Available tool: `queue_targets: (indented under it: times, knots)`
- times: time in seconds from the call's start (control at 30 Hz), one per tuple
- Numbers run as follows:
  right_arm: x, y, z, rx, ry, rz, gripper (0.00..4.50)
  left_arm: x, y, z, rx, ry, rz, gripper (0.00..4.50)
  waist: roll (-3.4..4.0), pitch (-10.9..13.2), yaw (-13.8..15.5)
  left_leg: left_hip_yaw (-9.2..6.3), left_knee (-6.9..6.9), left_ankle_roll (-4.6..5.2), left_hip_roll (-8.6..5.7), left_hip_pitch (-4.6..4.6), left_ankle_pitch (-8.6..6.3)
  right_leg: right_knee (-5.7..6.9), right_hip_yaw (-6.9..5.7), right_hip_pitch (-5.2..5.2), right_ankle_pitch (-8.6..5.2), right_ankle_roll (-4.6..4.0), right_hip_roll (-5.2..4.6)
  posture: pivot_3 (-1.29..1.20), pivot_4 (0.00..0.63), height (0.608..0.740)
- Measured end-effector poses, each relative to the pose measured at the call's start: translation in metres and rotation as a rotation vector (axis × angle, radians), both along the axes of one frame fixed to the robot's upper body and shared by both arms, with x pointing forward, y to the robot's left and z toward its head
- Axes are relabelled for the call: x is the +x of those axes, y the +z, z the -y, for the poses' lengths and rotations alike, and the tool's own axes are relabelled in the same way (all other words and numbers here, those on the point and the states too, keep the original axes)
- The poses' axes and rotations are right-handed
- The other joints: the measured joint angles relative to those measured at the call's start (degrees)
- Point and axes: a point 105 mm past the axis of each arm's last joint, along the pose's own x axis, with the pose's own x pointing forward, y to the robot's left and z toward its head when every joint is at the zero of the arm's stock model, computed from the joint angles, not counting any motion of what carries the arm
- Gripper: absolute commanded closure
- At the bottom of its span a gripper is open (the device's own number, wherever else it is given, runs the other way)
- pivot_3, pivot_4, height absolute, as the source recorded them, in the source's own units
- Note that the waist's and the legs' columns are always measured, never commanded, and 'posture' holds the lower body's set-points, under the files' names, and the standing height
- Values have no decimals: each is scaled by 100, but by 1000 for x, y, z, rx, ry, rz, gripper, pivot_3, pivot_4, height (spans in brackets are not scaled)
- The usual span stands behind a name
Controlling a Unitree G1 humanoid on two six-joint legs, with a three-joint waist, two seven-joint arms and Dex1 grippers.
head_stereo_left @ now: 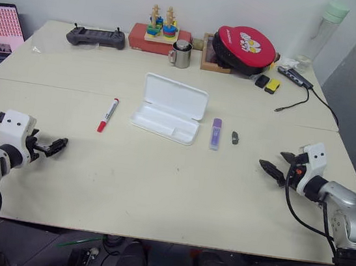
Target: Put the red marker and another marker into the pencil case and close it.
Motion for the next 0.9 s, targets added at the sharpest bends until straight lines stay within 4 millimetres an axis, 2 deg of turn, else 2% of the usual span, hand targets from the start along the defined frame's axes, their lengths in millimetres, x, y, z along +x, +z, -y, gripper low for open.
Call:
queue_targets:
  times: [0.33, 0.77, 0.9]
  knots:
    - [-2, -3, 2, 4, -6, -9, 69, 6, 8, 2, 5, -3, 25, 0, 0, 0, 5, 0, 1, 0, 0, 0, 0, 0, 0, 1, 1, 1, 0, 0, 150, 740]
    - [-3, 0, 0, 4, -2, 2, 69, 7, 9, 4, 2, -10, 28, 0, 0, 0, 4, 0, 3, 0, 0, 0, 0, 1, 0, 2, 3, 1, 0, 0, 150, 740]
    - [-2, 17, -14, 18, 48, 48, 69, 11, 13, 15, -22, -54, 45, 0, 0, 0, 5, -1, 4, 0, 0, 0, 0, 5, 0, 2, 3, 1, 1, 0, 150, 740]
